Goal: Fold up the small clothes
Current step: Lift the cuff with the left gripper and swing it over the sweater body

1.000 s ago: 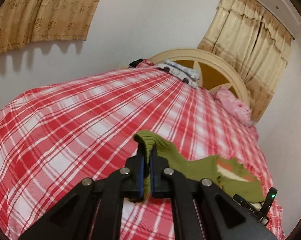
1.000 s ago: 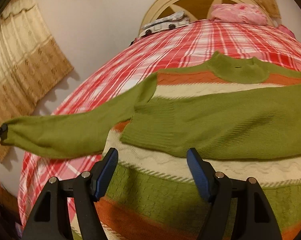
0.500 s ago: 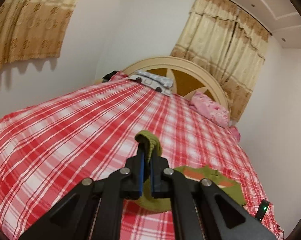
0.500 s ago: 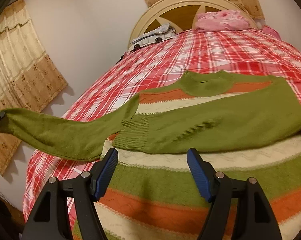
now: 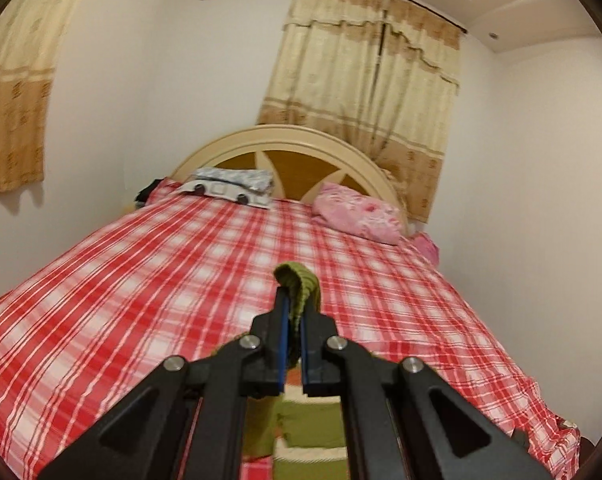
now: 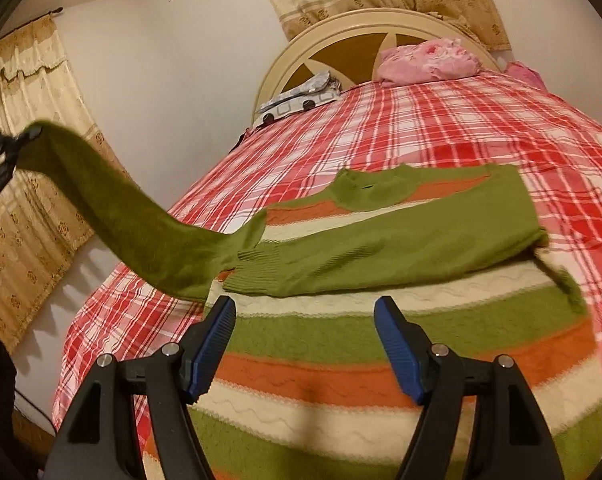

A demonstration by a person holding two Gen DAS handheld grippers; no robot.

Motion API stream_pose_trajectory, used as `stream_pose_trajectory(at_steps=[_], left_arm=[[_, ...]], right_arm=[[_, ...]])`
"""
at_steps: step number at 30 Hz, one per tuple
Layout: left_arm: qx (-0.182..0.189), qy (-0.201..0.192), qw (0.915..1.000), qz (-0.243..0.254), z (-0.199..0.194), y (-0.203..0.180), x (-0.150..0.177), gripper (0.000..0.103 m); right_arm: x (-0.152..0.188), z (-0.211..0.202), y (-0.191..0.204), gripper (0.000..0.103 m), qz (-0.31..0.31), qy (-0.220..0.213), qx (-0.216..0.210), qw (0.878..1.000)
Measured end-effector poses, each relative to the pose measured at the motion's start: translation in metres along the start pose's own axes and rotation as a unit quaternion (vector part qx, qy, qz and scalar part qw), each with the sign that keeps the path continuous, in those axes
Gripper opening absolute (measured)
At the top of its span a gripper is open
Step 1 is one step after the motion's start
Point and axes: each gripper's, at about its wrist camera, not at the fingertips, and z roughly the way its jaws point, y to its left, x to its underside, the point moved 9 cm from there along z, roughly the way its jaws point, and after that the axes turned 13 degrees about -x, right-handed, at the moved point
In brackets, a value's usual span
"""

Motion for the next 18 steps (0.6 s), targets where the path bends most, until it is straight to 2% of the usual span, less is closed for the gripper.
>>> stream_pose_trajectory(at_steps=[5,10,18], left_arm=[[0.027,-0.007,0.9995,0.013,0.004,-0.052,-0.014,0.004],[0.041,-0.002,0.9986,0.033,0.016,-0.097,-0.011,0.004],[0.056,0.039,0.9963,0.052,0.056,-0.158,0.031,0.004]], right_arm=[[0.003,-0.025,-0.014,0.072,0.004,-0.005,0.014,1.000],[0.008,-0.047,-0.027,0.073,0.007,-0.012,0.018,1.000],[0.023,-0.079,-0.051,0.073,0.030,-0.027,0.027,0.999]])
